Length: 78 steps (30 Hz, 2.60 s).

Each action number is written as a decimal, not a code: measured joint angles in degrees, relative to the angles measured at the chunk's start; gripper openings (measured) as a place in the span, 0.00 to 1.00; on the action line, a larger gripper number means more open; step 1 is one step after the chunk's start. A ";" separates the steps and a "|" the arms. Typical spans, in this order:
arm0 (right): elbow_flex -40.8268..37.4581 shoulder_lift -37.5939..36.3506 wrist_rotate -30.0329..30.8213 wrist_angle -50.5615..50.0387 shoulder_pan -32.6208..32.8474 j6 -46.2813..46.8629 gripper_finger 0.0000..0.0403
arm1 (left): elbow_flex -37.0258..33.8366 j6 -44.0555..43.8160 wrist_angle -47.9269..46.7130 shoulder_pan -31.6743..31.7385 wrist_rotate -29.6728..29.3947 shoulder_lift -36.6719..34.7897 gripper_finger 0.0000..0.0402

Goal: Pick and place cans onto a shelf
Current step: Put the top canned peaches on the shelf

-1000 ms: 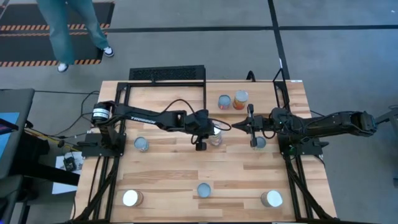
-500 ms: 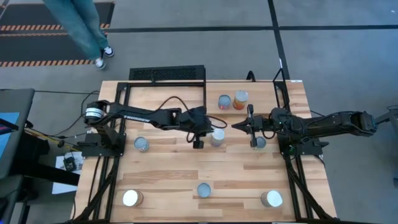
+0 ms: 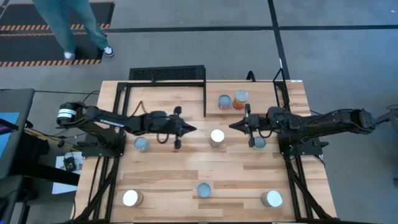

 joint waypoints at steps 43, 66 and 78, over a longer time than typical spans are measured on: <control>34.94 39.14 23.00 -45.30 11.76 2.33 0.19 | -13.39 -0.11 13.88 10.19 5.75 -0.66 0.00; 38.79 18.69 25.63 -79.94 11.79 20.51 0.01 | -13.35 0.31 11.82 10.19 5.70 -0.66 0.00; 32.14 7.40 32.20 -85.97 -1.22 17.50 0.01 | -13.36 0.28 11.93 10.19 5.70 -0.66 0.00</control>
